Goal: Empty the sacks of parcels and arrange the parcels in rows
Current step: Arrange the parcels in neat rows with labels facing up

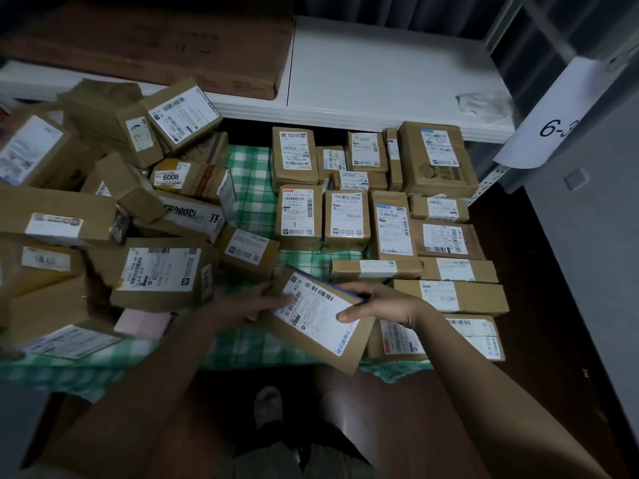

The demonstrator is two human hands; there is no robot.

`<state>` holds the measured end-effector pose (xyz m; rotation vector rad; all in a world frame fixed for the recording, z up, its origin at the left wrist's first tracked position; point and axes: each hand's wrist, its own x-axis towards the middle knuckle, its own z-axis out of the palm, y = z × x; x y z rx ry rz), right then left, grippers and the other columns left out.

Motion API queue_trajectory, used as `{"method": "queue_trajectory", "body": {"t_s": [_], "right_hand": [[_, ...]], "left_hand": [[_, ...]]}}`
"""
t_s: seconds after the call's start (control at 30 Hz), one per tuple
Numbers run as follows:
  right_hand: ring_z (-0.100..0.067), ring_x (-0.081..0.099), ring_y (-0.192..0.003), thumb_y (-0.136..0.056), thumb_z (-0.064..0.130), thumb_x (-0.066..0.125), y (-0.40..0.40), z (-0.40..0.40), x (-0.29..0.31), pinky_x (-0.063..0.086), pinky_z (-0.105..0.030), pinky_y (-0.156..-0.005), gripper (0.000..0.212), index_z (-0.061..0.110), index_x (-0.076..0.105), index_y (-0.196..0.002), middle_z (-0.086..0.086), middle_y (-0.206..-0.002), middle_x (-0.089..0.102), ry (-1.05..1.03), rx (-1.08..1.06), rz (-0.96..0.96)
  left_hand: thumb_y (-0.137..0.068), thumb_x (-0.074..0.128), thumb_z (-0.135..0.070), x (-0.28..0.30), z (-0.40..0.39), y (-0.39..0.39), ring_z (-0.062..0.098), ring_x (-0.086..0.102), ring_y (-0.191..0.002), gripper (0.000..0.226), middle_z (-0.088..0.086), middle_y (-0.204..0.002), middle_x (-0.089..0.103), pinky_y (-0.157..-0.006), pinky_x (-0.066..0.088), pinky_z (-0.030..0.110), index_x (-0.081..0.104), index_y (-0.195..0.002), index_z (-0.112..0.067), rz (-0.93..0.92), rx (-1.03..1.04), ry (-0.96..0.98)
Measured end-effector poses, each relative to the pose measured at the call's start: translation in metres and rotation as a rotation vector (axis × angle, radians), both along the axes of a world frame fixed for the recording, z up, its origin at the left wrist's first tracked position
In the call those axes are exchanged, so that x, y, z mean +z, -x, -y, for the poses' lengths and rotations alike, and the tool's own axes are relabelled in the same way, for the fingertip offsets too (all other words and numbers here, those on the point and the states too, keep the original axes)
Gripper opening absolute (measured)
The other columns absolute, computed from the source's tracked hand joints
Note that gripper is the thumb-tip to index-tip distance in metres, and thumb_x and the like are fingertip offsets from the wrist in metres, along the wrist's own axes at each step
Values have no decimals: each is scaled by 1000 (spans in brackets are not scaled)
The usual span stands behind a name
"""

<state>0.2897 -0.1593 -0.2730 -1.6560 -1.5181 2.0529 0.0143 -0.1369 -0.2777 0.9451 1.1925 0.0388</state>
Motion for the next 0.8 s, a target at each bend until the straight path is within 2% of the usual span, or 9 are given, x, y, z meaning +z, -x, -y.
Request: {"method": "queue_trajectory", "body": {"t_s": [0.07,0.13,0.2,0.27,0.33,0.4,0.6,0.7,0.8], "right_hand": [[-11,45,-133,-60,57,84,-1,-2,-3,35,-42,-113,82,43,52,-135,15,-142,49,-19,32,44],[-10,40,-134,-70,55,79,-2,-5,-2,32,-37,-114,65,44,55,-130,15,-143,47,-52,1,58],[-11,49,-123,-85,54,66,-2,-8,-3,37,-31,-104,35,41,63,-117,14,-127,58,-144,-246,45],[-19,53,-118,-97,38,56,-11,-15,-10,42,-30,-95,26,29,64,-120,5,-119,63,-464,-424,289],[-28,41,-127,-96,20,53,-24,-27,-24,36,-38,-103,41,19,52,-137,-7,-134,53,-737,-140,710],[-30,29,-131,-94,24,53,-28,-37,-30,27,-43,-107,53,21,40,-145,-9,-142,40,-740,148,934],[-29,29,-132,-91,34,57,-23,-58,-30,24,-44,-108,60,24,36,-146,-6,-141,39,-751,523,1061],[-26,35,-129,-93,25,56,-30,-56,-31,26,-42,-106,49,23,44,-140,-4,-137,47,-773,450,1070],[-26,39,-126,-94,25,54,-33,-58,-19,29,-39,-102,44,22,47,-138,-5,-133,50,-815,304,929]], "left_hand": [[-28,77,-80,1,3,-5,18,54,-113,98,-11,-120,57,-89,46,33,52,-112,-38,-60,-72,-5],[-33,79,-79,-3,5,-7,16,57,-109,97,-7,-123,61,-81,46,29,57,-116,-35,-52,-28,4],[-64,73,-65,-8,4,-9,15,58,-104,79,-2,-128,59,-78,46,27,53,-129,-25,-52,78,16],[-86,59,-49,-7,5,-12,14,56,-98,50,-1,-126,56,-73,45,25,48,-128,-23,-60,171,21],[-91,53,-48,-10,2,-11,12,56,-95,44,1,-122,57,-69,45,24,48,-127,-24,-80,224,4],[-91,52,-50,-11,1,-11,10,57,-93,48,-1,-118,59,-67,45,23,48,-132,-24,-93,261,-9],[-92,52,-47,-16,-1,-17,8,58,-92,46,-2,-116,60,-65,45,22,48,-133,-25,-81,320,-10],[-90,55,-47,-18,-2,-20,13,58,-97,46,2,-122,60,-70,47,26,49,-130,-26,-74,349,6],[-83,59,-49,-21,-5,-19,18,61,-104,51,3,-121,63,-76,50,29,54,-128,-24,-34,389,33]]}}
